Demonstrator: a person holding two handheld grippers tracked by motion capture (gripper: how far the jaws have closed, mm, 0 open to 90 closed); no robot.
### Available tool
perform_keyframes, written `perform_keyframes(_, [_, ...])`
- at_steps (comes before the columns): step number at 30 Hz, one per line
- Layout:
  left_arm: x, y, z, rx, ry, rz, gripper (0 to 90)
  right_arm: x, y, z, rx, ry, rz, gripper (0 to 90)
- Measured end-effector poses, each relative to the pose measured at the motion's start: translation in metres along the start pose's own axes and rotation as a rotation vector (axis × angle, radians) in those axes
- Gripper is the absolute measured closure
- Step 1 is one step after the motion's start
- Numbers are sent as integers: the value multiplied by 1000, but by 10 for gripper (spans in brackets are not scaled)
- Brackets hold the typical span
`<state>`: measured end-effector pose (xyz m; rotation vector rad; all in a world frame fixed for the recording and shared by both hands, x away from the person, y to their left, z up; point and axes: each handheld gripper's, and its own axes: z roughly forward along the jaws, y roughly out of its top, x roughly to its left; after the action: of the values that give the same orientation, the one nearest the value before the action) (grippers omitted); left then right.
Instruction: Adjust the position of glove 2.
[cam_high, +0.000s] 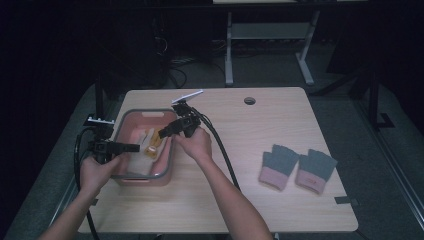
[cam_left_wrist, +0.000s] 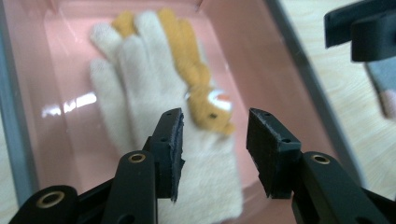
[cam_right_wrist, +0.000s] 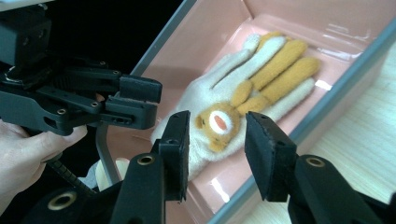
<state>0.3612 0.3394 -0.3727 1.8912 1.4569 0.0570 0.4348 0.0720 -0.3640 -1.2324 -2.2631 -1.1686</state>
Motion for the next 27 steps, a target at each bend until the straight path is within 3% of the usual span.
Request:
perform_keyframes(13, [-22,7,-2,-67,-42,43,533,-7,-8,-28,-42,-8,-9,573])
perform_keyframes(27, [-47,15,4,-75,-77,94,507,-14,-15,-60,-76,-27,-15,553])
